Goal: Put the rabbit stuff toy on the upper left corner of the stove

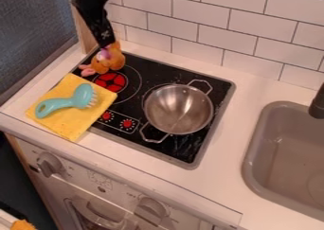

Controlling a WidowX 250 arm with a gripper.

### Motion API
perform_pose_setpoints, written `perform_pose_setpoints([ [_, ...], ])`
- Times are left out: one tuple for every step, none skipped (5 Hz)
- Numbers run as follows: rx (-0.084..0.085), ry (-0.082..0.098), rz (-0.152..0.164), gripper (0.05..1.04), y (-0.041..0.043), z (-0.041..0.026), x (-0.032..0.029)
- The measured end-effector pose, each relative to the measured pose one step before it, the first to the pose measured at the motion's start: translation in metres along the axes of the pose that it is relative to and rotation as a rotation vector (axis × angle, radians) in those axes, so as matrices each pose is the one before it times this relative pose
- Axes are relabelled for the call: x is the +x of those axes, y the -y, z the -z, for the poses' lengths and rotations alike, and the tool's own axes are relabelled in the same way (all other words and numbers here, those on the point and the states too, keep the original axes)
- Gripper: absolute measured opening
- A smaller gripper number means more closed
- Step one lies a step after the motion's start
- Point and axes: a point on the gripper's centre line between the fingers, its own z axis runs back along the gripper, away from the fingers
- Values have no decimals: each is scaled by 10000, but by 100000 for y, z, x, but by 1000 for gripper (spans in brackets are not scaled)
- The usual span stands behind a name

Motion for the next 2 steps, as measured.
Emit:
perform_pose_setpoints([
  [473, 41, 92, 1001, 902, -2117, 340],
  [47, 36, -26, 1001, -39, -149, 111],
])
